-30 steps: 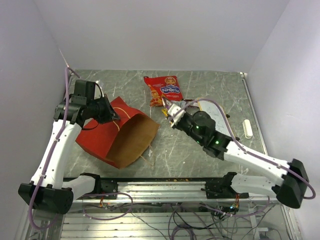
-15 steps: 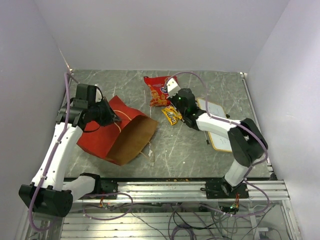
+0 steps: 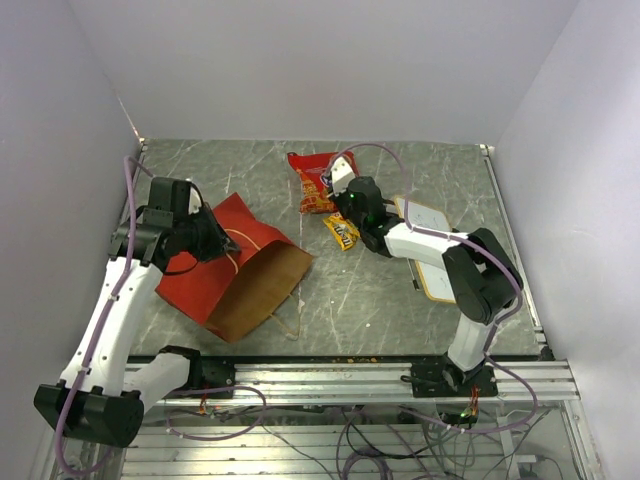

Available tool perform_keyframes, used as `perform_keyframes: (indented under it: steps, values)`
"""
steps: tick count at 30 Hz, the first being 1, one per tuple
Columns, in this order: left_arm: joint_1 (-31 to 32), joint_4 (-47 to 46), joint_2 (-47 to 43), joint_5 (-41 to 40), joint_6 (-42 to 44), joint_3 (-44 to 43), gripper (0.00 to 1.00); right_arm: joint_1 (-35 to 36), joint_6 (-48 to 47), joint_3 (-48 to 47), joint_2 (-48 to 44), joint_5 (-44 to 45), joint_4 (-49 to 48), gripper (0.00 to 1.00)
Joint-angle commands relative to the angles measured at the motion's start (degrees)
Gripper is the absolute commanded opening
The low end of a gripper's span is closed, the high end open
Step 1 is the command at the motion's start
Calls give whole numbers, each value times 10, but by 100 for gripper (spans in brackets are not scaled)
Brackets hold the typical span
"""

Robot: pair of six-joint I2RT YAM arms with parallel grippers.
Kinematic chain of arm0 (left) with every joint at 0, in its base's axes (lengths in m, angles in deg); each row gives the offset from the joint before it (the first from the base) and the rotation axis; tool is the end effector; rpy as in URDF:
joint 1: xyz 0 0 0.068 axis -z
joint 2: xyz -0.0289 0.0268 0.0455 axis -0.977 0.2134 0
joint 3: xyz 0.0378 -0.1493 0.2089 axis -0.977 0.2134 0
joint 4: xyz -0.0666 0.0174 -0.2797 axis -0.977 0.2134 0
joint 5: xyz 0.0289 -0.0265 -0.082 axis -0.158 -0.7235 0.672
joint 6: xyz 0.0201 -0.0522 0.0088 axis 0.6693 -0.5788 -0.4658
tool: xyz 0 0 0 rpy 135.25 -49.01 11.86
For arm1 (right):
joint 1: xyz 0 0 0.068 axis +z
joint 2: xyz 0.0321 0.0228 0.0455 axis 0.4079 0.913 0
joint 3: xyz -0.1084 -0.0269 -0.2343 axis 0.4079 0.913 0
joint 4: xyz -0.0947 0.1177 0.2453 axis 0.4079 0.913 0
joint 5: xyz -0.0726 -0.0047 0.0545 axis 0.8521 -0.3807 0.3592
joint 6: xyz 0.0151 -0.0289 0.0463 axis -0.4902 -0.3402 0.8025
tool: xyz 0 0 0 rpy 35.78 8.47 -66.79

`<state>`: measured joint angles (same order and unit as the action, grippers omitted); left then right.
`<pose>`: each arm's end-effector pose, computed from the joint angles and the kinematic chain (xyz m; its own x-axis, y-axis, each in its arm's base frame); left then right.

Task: Take the snacks out of the paper bag
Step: Place the snack at the center of the board, then take out the snack from the paper bag.

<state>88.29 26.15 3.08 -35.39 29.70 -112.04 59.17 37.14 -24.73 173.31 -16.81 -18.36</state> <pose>0.2243 -0.0528 0.3379 -0.7872 -0.5125 -0.3430 -0.2443 0.7699 -0.5895 0.3564 0.2389 0.1803 -0.1695 -0.4092 -0.8966 -0.4269 0.8504 -0.3075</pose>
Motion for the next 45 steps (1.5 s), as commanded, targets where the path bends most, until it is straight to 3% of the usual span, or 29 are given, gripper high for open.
perform_keyframes:
  steps: [1, 5, 18, 24, 30, 35, 41, 45]
  values:
    - [1, -34, 0, 0, -1, 11, 7, -2, 16, -6, -33, -26, 2, 34]
    - [1, -55, 33, 13, 11, -3, 7, -2, 6, 12, -87, -30, 29, 46]
    - [10, -172, 131, 76, 27, -15, 7, -1, 46, 134, -314, -203, 102, 58]
    - [89, -179, 156, 45, 29, -60, 7, -2, 39, 183, -350, -261, 91, 61]
    - [174, -218, 99, 22, 3, -16, 7, -1, 14, 244, -376, -398, 25, 61]
    - [194, -157, 18, -16, -22, 43, 7, 20, -22, 327, -407, -525, -69, 61]
    - [194, -33, -60, -105, -45, 69, 7, 147, -149, 317, -353, -492, -32, 62]
    - [194, 30, -72, -152, -71, 60, 7, 208, -149, 299, -280, -507, -107, 61]
